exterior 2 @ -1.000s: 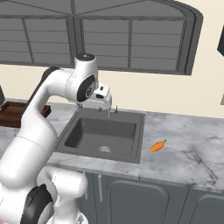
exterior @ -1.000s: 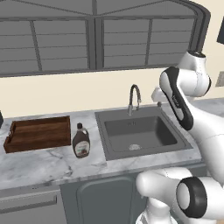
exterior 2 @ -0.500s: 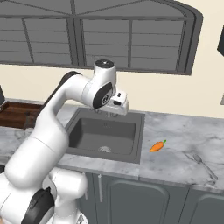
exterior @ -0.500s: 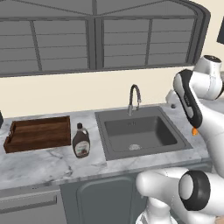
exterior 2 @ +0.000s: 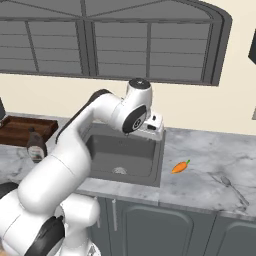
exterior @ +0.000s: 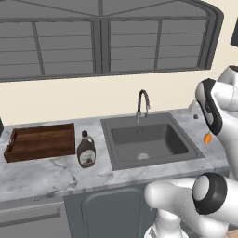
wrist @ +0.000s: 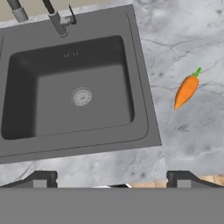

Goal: Pick up all produce items and place them in the sink. Turn on the sink faucet to wash them. Then turn the sink off and put them in the tray.

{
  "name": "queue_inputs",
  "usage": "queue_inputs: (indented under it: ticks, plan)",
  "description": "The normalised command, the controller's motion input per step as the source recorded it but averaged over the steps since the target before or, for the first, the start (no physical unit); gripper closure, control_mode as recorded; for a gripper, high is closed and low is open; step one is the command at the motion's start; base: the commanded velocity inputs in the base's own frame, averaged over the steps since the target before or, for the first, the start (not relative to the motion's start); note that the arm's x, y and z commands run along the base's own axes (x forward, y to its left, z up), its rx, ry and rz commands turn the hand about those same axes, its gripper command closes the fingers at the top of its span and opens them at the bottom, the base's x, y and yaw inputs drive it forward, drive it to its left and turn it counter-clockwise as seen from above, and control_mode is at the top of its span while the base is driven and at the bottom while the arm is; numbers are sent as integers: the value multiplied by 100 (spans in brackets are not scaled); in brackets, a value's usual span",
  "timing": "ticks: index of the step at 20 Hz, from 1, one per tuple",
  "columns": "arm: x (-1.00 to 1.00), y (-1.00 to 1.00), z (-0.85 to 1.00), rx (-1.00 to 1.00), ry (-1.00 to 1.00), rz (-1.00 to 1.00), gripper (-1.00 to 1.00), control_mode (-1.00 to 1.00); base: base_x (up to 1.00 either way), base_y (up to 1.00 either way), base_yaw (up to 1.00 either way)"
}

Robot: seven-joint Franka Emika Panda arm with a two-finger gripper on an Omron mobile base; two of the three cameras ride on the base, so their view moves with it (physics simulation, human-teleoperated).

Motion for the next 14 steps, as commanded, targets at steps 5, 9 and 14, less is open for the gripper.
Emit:
queue_inputs:
  ticks: [5, 9, 14]
  plan:
    - [5, -41, -26, 0, 2, -4, -100, -100, 0, 0, 0]
    - [11, -40, -30, 0, 5, -5, -100, -100, 0, 0, 0]
    - [14, -42, -32, 0, 3, -6, -100, -100, 0, 0, 0]
